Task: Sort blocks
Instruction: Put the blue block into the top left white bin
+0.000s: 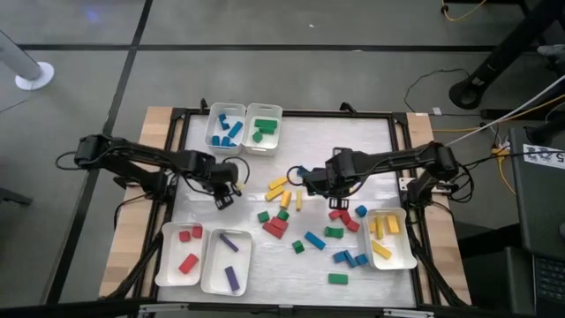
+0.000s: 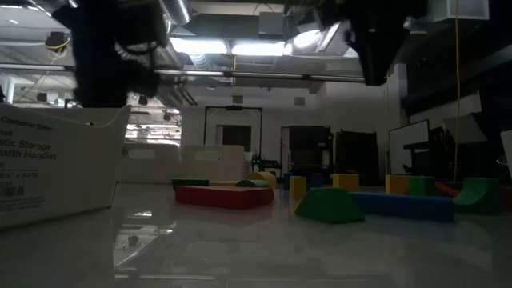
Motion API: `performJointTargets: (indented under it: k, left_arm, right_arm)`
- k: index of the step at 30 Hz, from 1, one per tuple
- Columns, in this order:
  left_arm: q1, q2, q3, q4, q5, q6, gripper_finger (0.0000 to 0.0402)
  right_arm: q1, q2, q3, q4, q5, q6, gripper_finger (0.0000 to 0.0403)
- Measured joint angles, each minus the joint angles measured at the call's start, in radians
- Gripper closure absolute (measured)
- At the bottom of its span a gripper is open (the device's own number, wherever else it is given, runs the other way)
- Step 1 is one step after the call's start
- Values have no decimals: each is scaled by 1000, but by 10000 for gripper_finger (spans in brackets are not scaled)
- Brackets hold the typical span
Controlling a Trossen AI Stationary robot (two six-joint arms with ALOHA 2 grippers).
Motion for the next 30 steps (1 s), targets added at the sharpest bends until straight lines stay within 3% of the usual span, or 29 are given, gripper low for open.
performJointTargets:
  k: [6, 15, 21, 30]
  left_arm:
    - [99, -4, 87, 47, -1, 145, 285]
    - [304, -4, 160, 164, -3, 312, 285]
    - [415, -4, 172, 181, -3, 373, 285]
    - [503, -4, 172, 196, -1, 430, 285]
  right_arm:
    - [42, -81, -213, 163, -51, 180, 233]
    - [123, -84, -456, 428, -120, 497, 233]
    - [137, -85, -515, 452, -147, 705, 233]
    - [137, -85, -581, 536, -156, 809, 233]
